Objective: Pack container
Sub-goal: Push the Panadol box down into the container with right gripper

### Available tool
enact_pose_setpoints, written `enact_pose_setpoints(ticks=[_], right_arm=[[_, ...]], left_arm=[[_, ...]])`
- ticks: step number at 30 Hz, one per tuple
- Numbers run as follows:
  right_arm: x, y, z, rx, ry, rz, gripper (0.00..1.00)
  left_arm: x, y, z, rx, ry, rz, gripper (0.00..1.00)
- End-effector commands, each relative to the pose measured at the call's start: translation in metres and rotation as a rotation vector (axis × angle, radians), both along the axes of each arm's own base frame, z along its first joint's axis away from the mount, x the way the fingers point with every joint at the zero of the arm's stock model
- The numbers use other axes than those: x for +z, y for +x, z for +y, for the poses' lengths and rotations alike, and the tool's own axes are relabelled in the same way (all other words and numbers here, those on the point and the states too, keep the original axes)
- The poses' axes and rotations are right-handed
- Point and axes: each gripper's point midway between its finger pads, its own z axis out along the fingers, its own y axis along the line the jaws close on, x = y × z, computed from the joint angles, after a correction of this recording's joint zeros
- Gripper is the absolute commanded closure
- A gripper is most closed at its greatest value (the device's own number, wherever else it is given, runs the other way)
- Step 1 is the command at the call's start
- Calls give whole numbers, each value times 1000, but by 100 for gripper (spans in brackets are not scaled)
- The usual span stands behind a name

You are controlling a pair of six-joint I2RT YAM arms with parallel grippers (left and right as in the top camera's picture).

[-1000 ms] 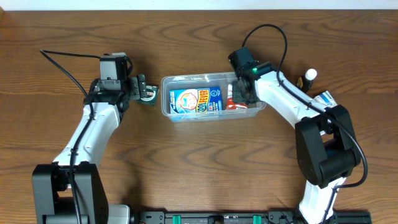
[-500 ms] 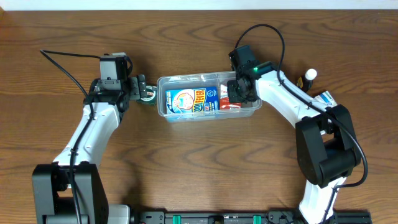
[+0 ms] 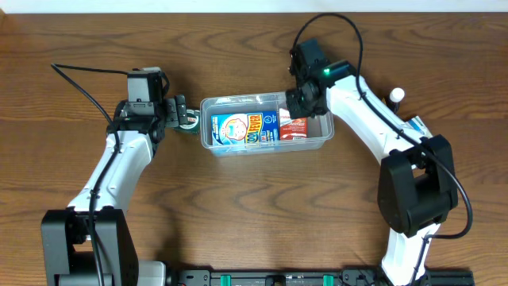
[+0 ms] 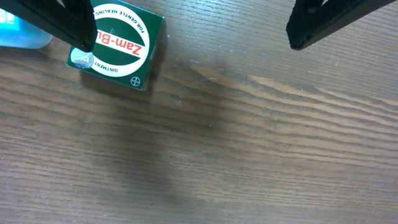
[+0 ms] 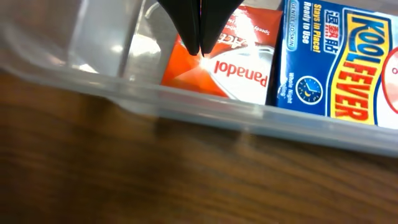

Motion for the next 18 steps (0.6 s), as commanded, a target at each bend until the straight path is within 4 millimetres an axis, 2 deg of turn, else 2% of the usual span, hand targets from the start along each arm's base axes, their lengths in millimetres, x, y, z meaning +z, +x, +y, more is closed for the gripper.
enact_pose_setpoints(ticks=[1,4,6,12,18], right_arm=[[-3,1,-21,-55,-101,-1,99],[-4,-5,-39,-135,-182,15,99],[-4,-8,-44,-161,-202,20,99],[-5,-8,-43,-199,-192,24,99],[-18,-7,-43,-212,-197,41,99]], left_arm=[[5,4,2,7,2,-11,2],[5,4,2,7,2,-11,2],[5,4,2,7,2,-11,2],[5,4,2,7,2,-11,2],[5,4,2,7,2,-11,2]])
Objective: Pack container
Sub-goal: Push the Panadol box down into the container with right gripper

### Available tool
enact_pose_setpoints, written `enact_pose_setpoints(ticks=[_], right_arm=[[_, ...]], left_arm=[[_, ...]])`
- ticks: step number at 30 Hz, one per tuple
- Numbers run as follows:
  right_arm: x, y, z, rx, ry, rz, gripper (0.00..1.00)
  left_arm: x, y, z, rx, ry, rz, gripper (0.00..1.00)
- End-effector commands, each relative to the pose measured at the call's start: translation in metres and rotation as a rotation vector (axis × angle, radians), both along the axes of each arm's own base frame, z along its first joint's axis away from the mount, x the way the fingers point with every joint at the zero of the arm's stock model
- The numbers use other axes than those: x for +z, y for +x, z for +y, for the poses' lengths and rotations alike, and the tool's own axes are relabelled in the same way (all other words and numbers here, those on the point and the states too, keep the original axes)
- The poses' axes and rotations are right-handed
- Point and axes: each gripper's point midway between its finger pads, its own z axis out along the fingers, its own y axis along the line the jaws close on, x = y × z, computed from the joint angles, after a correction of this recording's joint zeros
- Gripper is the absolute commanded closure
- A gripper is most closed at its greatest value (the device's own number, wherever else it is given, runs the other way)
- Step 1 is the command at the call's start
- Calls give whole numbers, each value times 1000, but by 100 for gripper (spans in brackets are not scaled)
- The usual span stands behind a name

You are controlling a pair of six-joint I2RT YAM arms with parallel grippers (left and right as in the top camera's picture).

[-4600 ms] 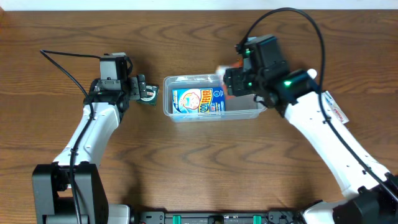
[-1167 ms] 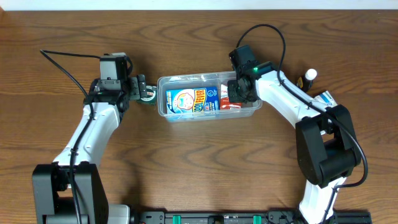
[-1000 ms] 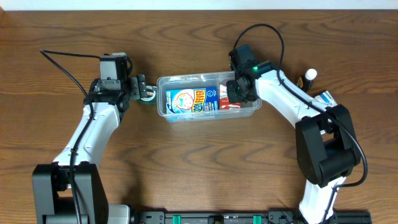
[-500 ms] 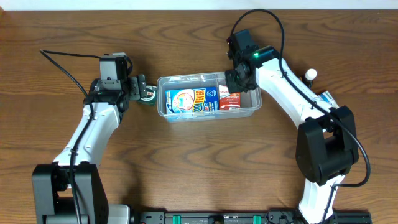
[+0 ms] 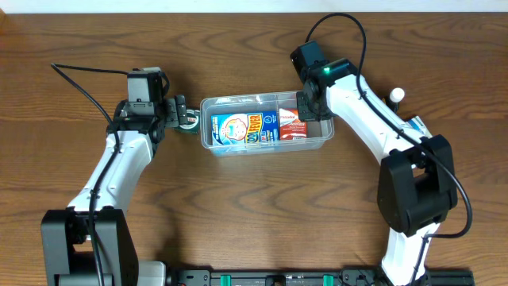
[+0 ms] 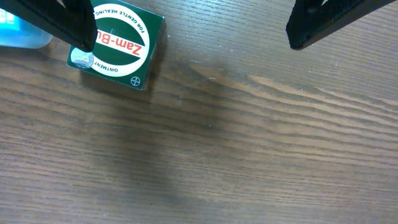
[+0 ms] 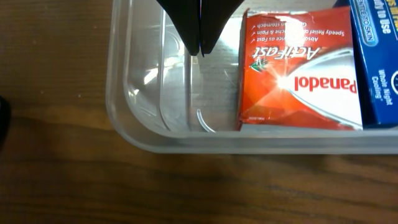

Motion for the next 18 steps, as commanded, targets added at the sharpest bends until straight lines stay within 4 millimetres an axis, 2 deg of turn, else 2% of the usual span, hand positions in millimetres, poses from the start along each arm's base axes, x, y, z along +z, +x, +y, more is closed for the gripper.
enact_pose_setpoints(ticks=[1,8,14,18], right_arm=[[-16,3,-3,-38,-22,17,99],[-33,5,2,-31,-26,32,99],[-35,10,6,-28,-11,18,99],[-36,7,16,-17,43,35,99]], left_arm=[[5,4,2,7,2,-12,2],[5,4,2,7,2,-12,2],[5,4,2,7,2,-12,2],[5,4,2,7,2,-12,2]])
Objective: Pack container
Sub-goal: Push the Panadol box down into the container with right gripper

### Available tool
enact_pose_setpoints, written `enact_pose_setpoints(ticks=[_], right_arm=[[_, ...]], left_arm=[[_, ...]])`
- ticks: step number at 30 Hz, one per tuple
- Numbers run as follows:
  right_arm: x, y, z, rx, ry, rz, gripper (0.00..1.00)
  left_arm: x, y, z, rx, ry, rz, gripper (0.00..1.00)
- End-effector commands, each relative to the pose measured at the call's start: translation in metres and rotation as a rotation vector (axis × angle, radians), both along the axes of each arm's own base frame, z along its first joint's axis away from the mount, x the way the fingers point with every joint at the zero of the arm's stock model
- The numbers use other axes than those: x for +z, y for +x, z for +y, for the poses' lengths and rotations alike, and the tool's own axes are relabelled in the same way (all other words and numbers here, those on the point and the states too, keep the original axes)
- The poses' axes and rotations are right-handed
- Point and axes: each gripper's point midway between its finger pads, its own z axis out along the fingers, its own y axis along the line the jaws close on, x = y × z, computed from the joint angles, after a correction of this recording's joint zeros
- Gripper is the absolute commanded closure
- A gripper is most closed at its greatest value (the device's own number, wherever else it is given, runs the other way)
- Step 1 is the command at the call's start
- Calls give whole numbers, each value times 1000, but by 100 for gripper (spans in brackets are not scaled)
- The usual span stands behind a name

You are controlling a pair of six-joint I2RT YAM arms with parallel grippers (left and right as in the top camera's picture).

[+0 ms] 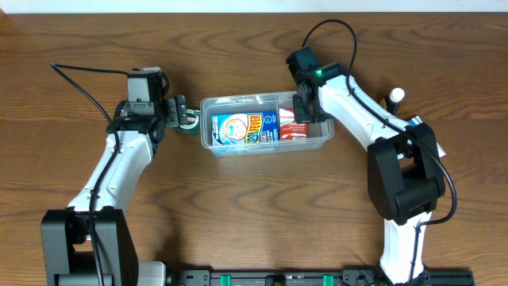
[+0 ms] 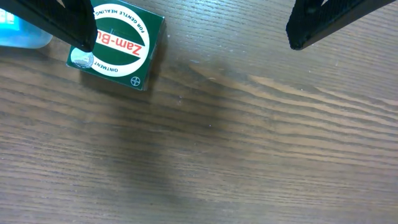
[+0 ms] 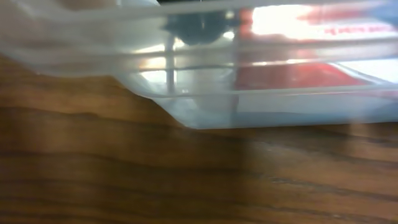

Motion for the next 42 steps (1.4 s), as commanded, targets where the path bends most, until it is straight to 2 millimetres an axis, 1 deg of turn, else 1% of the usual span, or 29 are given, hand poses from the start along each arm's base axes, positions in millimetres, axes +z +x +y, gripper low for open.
enact_pose_setpoints(ticks=[1,8,27,37,42], right_arm=[[-2,0,11,0,40,7,99],[-2,0,19,20,45,-4,99],[-2,-2,21,31,52,6,99],[-5,-16,14,38,24,64,97],[-2,-17,17,73,41,75,95]], left_arm=[[5,4,2,7,2,-11,2],[5,4,2,7,2,-11,2],[5,4,2,7,2,-11,2],[5,4,2,7,2,-11,2],[5,4,2,7,2,-11,2]])
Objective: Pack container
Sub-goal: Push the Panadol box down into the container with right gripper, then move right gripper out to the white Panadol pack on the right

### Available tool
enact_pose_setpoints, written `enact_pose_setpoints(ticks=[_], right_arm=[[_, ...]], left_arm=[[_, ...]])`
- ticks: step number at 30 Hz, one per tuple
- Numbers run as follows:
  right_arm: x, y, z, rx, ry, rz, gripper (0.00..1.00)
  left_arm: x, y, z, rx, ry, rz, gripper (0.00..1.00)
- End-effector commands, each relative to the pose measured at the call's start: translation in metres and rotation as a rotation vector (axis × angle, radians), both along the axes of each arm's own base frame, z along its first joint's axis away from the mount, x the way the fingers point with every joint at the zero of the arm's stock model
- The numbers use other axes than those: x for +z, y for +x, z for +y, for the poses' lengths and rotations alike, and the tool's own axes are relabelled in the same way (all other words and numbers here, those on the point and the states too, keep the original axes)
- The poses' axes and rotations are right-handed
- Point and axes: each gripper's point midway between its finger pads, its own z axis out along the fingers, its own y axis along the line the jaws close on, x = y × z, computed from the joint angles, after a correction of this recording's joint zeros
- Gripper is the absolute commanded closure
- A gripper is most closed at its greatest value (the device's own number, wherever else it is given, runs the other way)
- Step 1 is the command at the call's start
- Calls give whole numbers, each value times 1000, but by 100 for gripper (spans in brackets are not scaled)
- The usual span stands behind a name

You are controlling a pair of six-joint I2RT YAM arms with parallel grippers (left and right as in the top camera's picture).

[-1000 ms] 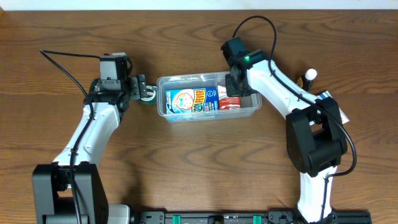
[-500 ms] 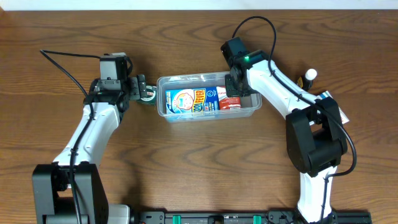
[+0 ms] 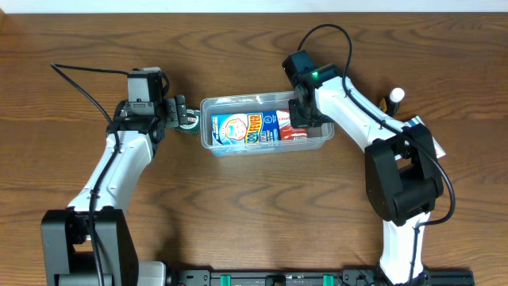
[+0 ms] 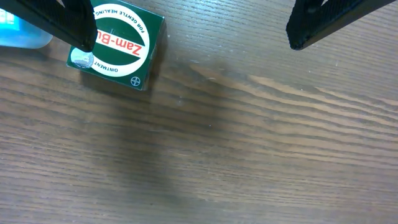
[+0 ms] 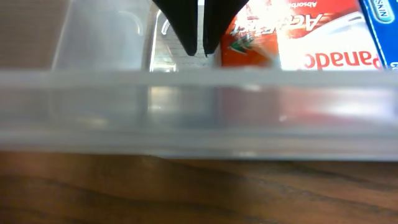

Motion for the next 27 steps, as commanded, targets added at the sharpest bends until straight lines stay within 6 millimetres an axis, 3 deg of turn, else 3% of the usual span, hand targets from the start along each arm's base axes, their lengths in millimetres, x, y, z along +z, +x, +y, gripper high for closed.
enact_pose_setpoints(ticks=[1,11,27], right_arm=[[3,0,5,30,14,8,95],[34,-4,2,40,18,-4,99],[34,-35,-5,55,-34,110,99]], left_arm=[[5,4,2,7,2,-12,2],[5,4,2,7,2,-12,2],[5,4,2,7,2,-12,2]])
